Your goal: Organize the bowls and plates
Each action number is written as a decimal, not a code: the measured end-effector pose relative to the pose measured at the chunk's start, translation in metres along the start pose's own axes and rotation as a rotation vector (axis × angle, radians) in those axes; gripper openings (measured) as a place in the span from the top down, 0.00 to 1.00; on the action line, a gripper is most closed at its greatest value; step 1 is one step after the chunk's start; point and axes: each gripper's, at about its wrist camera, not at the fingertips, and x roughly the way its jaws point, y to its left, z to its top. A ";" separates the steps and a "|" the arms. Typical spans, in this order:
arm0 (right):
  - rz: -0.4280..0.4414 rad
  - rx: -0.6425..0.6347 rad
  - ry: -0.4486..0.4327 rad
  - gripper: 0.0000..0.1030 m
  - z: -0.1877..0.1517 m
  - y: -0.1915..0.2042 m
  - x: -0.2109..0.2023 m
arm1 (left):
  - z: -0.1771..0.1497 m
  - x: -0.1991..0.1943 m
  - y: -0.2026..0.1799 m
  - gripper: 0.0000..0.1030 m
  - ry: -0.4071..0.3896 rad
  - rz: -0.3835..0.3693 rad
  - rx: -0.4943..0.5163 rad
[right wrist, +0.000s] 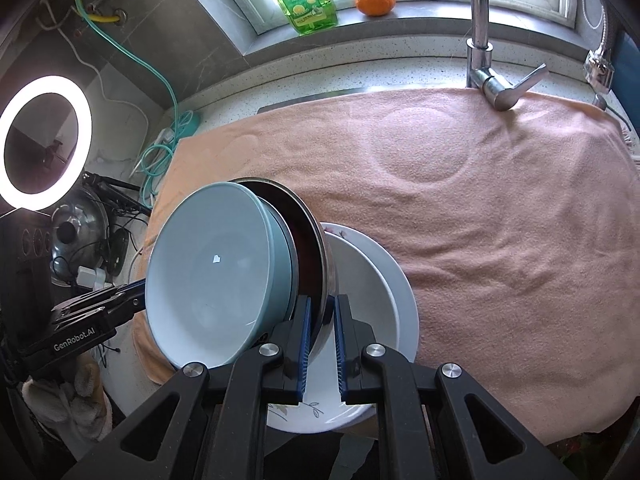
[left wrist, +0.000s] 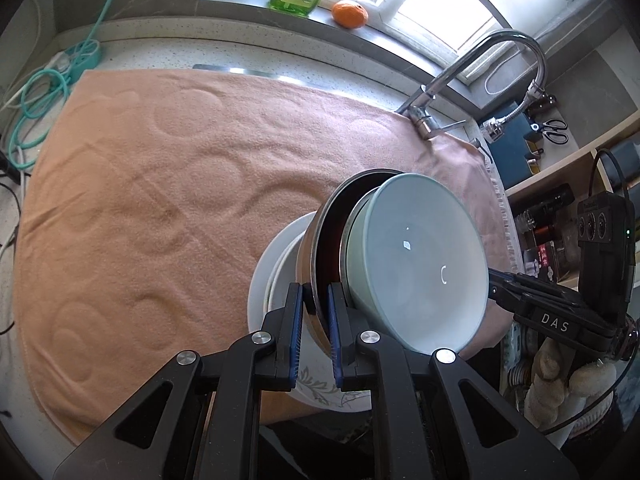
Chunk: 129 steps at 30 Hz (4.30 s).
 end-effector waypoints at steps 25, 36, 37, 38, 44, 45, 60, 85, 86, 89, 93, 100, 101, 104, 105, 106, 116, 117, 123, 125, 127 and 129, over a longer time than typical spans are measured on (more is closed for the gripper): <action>-0.001 0.019 0.040 0.90 -0.021 -0.022 0.010 | -0.009 0.015 -0.012 0.90 0.048 0.024 0.015; 0.013 0.015 0.041 0.90 -0.023 -0.020 0.012 | -0.011 0.017 -0.010 0.90 0.055 0.023 0.001; 0.013 0.015 0.041 0.90 -0.023 -0.020 0.012 | -0.011 0.016 -0.010 0.90 0.054 0.022 0.001; 0.013 0.015 0.042 0.90 -0.023 -0.021 0.012 | -0.011 0.016 -0.009 0.90 0.054 0.022 0.001; 0.017 0.011 0.042 0.89 -0.024 -0.019 0.012 | -0.011 0.012 -0.009 0.90 0.039 0.025 0.005; 0.016 0.010 0.042 0.89 -0.025 -0.019 0.012 | -0.011 0.010 -0.009 0.90 0.036 0.025 0.006; 0.029 0.022 0.041 0.88 -0.030 -0.021 0.010 | -0.017 -0.001 -0.005 0.90 0.010 0.039 -0.007; 0.028 -0.017 -0.088 0.86 -0.056 -0.025 -0.032 | -0.062 -0.031 -0.025 0.90 -0.104 0.121 -0.046; 0.020 -0.033 -0.103 0.85 -0.059 -0.024 -0.036 | -0.066 -0.033 -0.029 0.90 -0.118 0.136 -0.043; -0.010 -0.085 -0.155 0.84 -0.070 -0.020 -0.045 | -0.076 -0.041 -0.042 0.89 -0.152 0.167 -0.034; -0.012 -0.114 -0.197 0.78 -0.083 -0.013 -0.056 | -0.083 -0.056 -0.057 0.83 -0.210 0.232 0.013; -0.071 -0.183 -0.316 0.47 -0.098 0.014 -0.083 | -0.090 -0.076 -0.066 0.59 -0.288 0.257 0.092; -0.076 -0.186 -0.336 0.41 -0.101 0.018 -0.086 | -0.090 -0.076 -0.065 0.50 -0.278 0.251 0.098; -0.086 -0.149 -0.360 0.38 -0.106 0.023 -0.093 | -0.093 -0.085 -0.063 0.46 -0.308 0.261 0.105; -0.080 -0.135 -0.363 0.38 -0.107 0.023 -0.094 | -0.094 -0.087 -0.062 0.46 -0.313 0.262 0.105; -0.078 -0.124 -0.366 0.36 -0.108 0.023 -0.094 | -0.093 -0.089 -0.060 0.42 -0.313 0.260 0.102; -0.143 -0.106 -0.382 0.32 -0.110 0.024 -0.096 | -0.088 -0.089 -0.068 0.26 -0.342 0.294 0.127; -0.147 -0.106 -0.385 0.31 -0.110 0.023 -0.097 | -0.088 -0.088 -0.068 0.26 -0.339 0.287 0.125; -0.158 -0.095 -0.399 0.30 -0.107 0.017 -0.102 | -0.086 -0.085 -0.072 0.26 -0.334 0.287 0.123; -0.160 -0.095 -0.396 0.29 -0.105 0.016 -0.102 | -0.086 -0.086 -0.073 0.26 -0.340 0.290 0.122; -0.157 -0.092 -0.395 0.29 -0.105 0.014 -0.101 | -0.085 -0.085 -0.074 0.26 -0.342 0.293 0.119; -0.153 -0.087 -0.395 0.29 -0.105 0.013 -0.101 | -0.086 -0.085 -0.075 0.26 -0.340 0.293 0.120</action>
